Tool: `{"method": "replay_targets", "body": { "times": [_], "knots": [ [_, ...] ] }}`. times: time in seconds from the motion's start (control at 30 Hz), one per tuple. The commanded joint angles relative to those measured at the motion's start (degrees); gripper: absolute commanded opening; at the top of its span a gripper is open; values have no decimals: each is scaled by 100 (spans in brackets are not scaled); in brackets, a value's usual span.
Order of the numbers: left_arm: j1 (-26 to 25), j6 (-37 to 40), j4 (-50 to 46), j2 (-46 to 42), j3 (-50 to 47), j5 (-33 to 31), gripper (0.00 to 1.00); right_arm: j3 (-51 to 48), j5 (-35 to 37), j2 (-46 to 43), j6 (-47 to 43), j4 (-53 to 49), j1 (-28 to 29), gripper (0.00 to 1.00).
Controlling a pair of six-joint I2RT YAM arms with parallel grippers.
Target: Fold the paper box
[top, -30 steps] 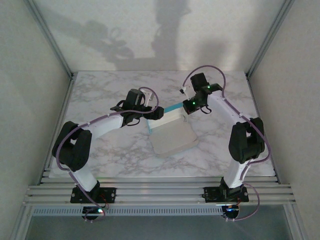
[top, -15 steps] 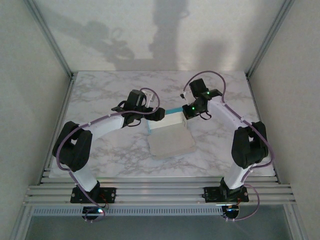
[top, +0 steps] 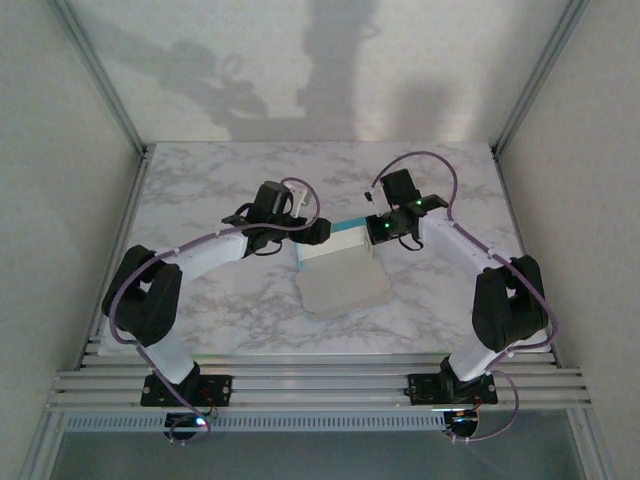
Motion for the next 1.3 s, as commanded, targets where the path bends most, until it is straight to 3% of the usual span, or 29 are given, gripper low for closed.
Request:
{"method": "replay_targets", "body": {
  "times": [0.0,0.6,0.87,1.27],
  "knots": [
    [-67,-12,-160,-151,32,194,99,-229,-218,-58,-27,120,83,0],
    [-25,-49,-276,-192,245,293,99,-817,-77,-29,9,331,138,0],
    [677,-223,-78,-223,441,1179,99,-737,-861,181,-467,814,149,0],
    [1291,-368,589,155,392,1981,99,202,-1014,1062,-792,754,758,0]
  ]
}}
